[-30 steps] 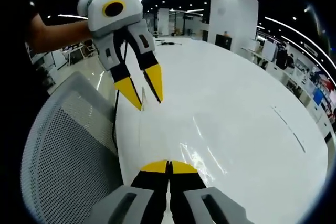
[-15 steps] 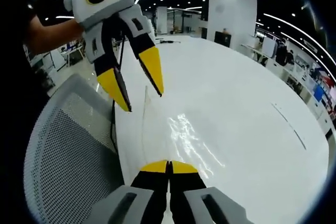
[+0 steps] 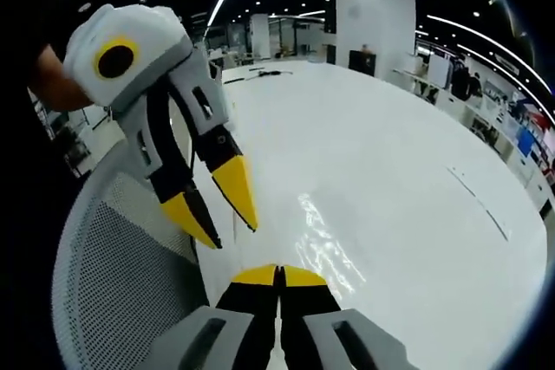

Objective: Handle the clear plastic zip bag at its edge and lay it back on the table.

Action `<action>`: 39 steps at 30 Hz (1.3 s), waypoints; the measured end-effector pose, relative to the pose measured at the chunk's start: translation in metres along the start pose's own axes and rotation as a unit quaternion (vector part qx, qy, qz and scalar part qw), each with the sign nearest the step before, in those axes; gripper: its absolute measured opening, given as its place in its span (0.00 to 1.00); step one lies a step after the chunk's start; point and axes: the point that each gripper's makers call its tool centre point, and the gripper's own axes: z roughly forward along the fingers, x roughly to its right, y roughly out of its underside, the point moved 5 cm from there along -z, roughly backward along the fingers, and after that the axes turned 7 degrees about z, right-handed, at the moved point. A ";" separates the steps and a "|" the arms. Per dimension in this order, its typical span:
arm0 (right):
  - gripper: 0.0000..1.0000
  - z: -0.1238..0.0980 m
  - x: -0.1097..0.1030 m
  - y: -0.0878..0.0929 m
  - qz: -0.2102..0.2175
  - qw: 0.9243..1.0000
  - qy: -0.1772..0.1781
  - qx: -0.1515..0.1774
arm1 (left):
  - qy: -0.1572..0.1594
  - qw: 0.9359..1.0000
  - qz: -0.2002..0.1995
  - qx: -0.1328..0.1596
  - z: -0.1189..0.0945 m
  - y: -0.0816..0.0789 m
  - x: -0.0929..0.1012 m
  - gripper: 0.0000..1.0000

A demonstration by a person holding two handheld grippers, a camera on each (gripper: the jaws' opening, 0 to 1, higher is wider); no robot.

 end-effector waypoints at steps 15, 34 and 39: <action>0.00 -0.012 0.007 -0.016 0.029 0.999 0.013 0.029 | -0.019 0.998 0.038 -0.042 0.013 0.014 -0.005 0.00; 0.00 -0.040 0.022 -0.046 0.007 0.990 0.096 0.104 | -0.017 0.997 0.042 -0.060 0.014 0.019 0.001 0.00; 0.00 -0.046 0.023 -0.048 0.007 0.988 0.102 0.115 | -0.021 0.998 0.036 -0.054 0.014 0.019 0.001 0.00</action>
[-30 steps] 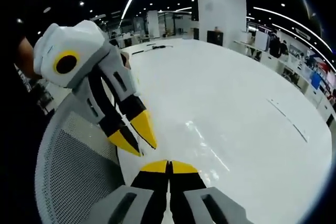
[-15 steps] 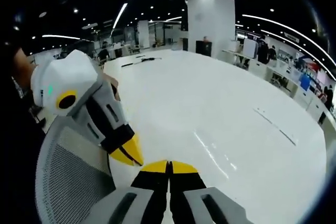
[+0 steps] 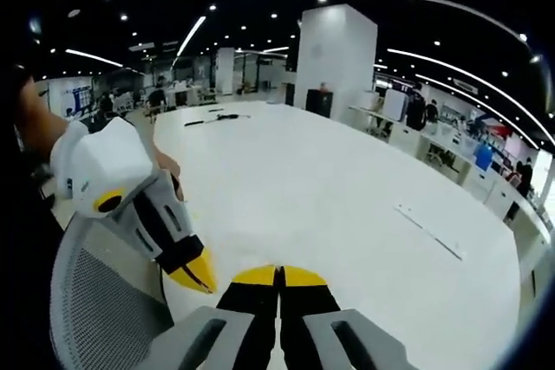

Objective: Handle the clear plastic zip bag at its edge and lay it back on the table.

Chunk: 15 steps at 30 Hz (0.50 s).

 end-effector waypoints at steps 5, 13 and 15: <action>0.00 -0.001 0.001 -0.002 -0.002 1.000 0.005 0.004 | -0.001 1.000 -0.009 0.003 0.001 0.003 -0.002 0.00; 0.00 0.004 0.009 0.005 -0.029 0.999 0.022 -0.027 | -0.021 0.996 -0.070 0.056 -0.003 -0.004 -0.015 0.00; 0.00 0.005 0.009 0.007 -0.032 0.999 0.023 -0.031 | -0.025 0.993 -0.085 0.073 -0.005 -0.008 -0.019 0.00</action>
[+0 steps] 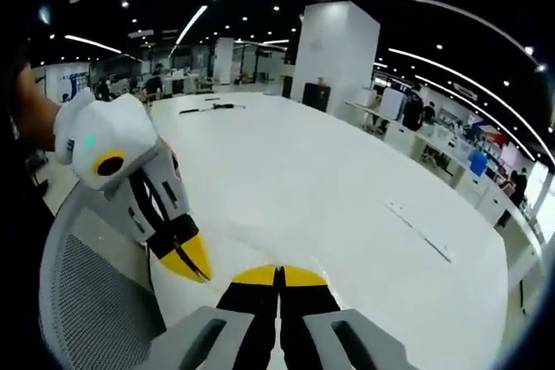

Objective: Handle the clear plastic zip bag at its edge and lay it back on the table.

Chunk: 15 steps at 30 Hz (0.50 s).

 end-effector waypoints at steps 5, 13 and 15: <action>0.00 0.005 0.000 0.003 -0.010 1.000 0.006 -0.011 | -0.003 1.000 -0.017 0.023 -0.003 -0.008 -0.005 0.04; 0.00 0.011 0.003 0.011 -0.013 0.999 0.019 -0.025 | -0.012 0.996 -0.070 0.055 -0.020 -0.017 -0.012 0.09; 0.00 0.012 0.005 0.012 -0.011 0.999 0.022 -0.026 | -0.026 0.993 -0.094 0.060 -0.028 -0.018 -0.016 0.12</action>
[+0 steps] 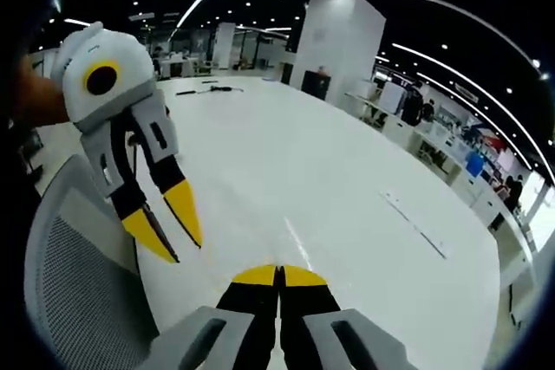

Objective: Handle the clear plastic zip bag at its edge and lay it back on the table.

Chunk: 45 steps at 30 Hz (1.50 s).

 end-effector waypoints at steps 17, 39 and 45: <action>0.00 0.009 0.012 0.005 -0.015 0.999 0.037 -0.006 | -0.091 0.990 -0.107 -0.016 -0.052 0.036 0.003 0.30; 0.00 0.036 0.024 0.015 -0.062 0.996 0.065 -0.014 | -0.173 0.966 -0.194 0.006 -0.089 0.072 0.027 0.55; 0.00 0.057 0.027 0.025 -0.040 0.997 0.061 -0.018 | -0.176 0.961 -0.214 -0.003 -0.089 0.084 0.036 0.64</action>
